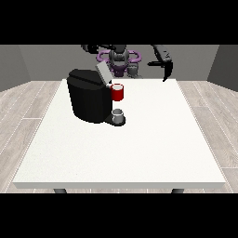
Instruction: Insert the coffee pod into the coffee machine and close the lid
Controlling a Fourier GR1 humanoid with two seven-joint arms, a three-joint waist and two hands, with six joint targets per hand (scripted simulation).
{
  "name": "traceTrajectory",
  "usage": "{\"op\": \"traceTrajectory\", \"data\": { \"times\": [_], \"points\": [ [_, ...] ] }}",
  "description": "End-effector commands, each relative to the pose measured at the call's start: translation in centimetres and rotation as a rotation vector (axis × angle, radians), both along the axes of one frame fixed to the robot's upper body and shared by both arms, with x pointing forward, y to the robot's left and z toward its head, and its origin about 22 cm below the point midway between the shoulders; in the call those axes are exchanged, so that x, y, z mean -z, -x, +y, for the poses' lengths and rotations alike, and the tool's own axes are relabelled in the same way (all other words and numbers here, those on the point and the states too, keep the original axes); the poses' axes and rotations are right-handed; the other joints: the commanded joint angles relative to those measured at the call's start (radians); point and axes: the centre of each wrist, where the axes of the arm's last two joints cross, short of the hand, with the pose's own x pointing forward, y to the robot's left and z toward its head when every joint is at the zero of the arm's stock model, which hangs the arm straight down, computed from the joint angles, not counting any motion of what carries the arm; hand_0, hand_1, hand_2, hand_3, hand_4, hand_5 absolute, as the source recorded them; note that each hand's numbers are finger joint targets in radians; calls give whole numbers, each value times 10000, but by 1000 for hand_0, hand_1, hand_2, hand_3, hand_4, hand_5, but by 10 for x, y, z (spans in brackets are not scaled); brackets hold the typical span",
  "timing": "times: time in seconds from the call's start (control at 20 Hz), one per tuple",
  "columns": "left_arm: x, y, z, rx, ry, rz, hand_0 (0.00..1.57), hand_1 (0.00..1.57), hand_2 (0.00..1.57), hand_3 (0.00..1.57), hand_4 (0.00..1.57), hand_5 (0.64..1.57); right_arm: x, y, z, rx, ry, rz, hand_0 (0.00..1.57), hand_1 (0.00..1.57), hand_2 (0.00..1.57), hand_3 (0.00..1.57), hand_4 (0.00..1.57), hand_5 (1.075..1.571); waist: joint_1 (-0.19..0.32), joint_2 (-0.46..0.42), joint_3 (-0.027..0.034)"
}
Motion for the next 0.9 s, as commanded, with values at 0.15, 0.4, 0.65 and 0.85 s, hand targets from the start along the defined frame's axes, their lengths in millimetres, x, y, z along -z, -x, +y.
{"op": "traceTrajectory", "data": {
  "times": [0.15,0.4,0.65,0.85],
  "points": [
    [-12,0,-24,344,-121,-945,0,0,0,0,183,1571,-16,-33,-6,429,657,-500,0,0,0,0,225,1571,420,888,3],
    [-33,-3,-10,497,-282,-1285,0,0,0,0,356,1571,-17,-49,-8,972,215,13,0,0,0,0,332,1571,633,1031,4],
    [-27,7,-18,59,-146,-1286,0,0,0,0,376,1571,-13,-60,-20,1602,613,74,0,0,0,0,362,1571,512,1259,2],
    [-20,23,-11,297,-159,-1600,0,0,0,0,301,1571,-16,-77,-38,1559,361,-168,0,0,0,0,406,1571,729,1575,2]
  ]
}}
